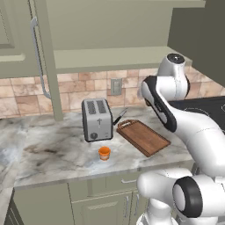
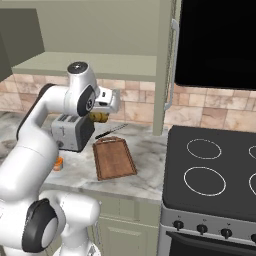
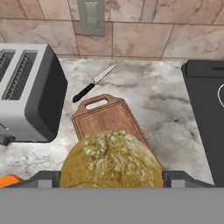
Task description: Pick the bread, place it on the cutting board, pick the jam, place it on the counter, and close the cabinet.
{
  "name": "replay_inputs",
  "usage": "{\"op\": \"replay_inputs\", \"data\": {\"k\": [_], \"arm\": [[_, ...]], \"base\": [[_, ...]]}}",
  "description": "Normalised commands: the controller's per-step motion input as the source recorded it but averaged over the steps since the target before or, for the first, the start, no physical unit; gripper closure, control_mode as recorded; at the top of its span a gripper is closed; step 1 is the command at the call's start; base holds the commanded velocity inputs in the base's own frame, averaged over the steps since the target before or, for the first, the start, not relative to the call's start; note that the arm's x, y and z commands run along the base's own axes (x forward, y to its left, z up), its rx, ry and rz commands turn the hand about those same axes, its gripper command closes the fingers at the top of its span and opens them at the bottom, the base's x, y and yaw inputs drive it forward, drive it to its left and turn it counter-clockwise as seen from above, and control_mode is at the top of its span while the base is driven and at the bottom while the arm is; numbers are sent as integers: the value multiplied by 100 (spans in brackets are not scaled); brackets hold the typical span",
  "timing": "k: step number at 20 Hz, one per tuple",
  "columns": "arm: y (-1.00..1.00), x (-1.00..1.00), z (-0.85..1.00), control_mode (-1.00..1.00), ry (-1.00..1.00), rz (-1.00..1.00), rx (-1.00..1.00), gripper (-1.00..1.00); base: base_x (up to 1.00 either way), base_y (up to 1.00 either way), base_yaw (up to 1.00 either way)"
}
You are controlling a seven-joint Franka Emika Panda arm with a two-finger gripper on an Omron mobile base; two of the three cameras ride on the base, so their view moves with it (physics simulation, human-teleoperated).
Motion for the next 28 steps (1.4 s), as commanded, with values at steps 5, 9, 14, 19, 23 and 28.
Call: {"op": "replay_inputs", "data": {"k": [5, 9, 14, 19, 23, 28], "arm": [[0, 6, -46, -100, 3, 0, 0, 100], [0, 8, -46, -100, 3, 0, 0, 100], [0, 5, -45, -100, 3, 0, 0, 100], [0, 7, -43, -100, 4, 0, 0, 100], [0, 13, -39, -100, 4, 0, 0, 100], [0, 14, -36, -100, 4, 0, 0, 100]], "base": [[0, 0, 0], [0, 0, 0], [0, 0, 0], [0, 0, 0], [0, 0, 0], [0, 0, 0]]}}
